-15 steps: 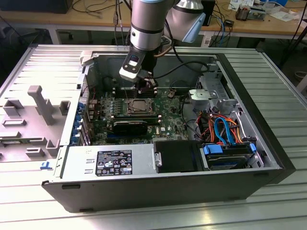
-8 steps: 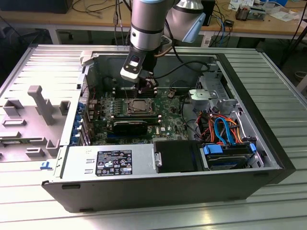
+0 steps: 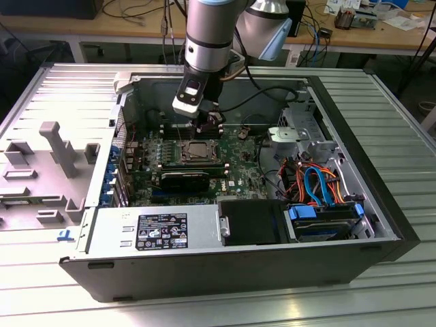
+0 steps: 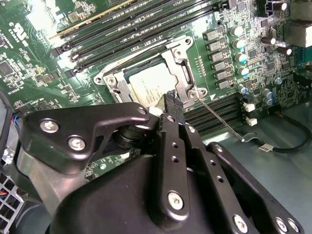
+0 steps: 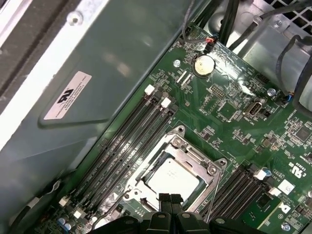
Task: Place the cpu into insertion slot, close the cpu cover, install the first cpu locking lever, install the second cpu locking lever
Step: 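Install the second cpu locking lever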
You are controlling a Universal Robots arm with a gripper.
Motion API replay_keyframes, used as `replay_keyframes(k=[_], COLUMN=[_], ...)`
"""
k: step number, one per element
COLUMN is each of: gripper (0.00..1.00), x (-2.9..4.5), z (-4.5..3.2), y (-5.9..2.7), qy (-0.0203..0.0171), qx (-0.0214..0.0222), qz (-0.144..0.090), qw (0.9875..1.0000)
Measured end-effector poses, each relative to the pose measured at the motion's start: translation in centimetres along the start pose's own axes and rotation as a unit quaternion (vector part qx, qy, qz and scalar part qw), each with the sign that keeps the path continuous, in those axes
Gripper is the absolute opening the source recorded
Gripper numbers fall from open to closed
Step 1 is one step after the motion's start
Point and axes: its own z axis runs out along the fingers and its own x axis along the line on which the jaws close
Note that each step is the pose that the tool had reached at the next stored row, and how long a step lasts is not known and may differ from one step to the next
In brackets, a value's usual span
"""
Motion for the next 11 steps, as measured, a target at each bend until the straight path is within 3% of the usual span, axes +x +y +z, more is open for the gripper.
replay_keyframes(k=[11], gripper=[0.11], x=[0.0], z=[0.0], y=[0.0], qy=[0.0033], qx=[-0.0023], qz=[-0.035], qw=[0.9994])
